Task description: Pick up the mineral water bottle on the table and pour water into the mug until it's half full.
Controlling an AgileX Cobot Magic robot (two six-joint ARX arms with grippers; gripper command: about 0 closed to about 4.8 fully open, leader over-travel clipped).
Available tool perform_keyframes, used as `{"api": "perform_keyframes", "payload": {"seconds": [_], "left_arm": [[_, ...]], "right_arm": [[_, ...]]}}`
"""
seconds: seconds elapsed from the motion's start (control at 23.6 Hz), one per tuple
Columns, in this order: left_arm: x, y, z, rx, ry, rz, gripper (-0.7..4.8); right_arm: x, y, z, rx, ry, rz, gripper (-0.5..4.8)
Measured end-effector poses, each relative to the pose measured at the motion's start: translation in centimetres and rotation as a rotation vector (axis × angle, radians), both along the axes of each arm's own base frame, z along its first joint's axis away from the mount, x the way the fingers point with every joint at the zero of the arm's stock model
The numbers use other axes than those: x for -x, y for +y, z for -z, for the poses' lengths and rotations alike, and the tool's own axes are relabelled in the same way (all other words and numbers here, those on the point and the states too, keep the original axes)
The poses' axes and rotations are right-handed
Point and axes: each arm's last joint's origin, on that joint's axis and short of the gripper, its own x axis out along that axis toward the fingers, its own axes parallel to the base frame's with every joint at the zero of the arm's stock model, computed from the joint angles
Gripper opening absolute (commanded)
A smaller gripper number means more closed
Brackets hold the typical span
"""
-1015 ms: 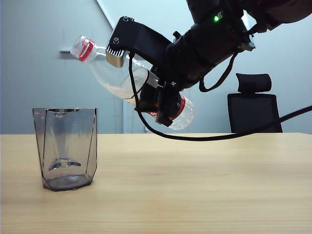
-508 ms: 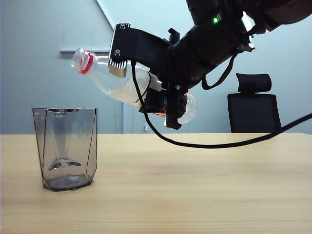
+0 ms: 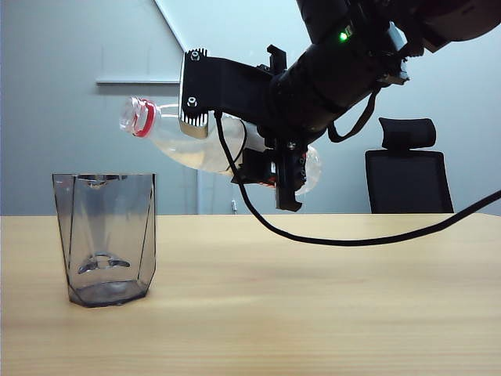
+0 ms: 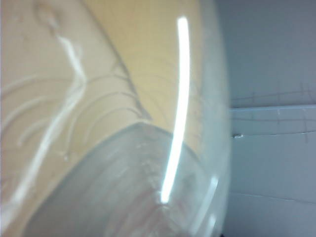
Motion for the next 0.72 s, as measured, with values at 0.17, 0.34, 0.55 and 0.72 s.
{"api": "perform_keyframes", "payload": {"seconds": [0.17,0.34,0.55,0.72], "left_arm": [[0.00,0.00,0.00,0.000,0.000,0.000,-0.02],[0.00,0.00,0.00,0.000,0.000,0.000,-0.02],[0.00,0.00,0.00,0.000,0.000,0.000,-0.02],[0.00,0.00,0.00,0.000,0.000,0.000,-0.02]], "right_arm": [[-0.02,-0.03,-0.01,0.029,-0.019,-0.001,2.60],[-0.05,-0.07,-0.01,0.068,-0.043,0.004,2.61],[-0.06,-0.09,-0.06,0.088,-0.062,0.025,2.60],[-0.03,-0.05,-0.10,0.115,-0.082,0.023,2.60]]}}
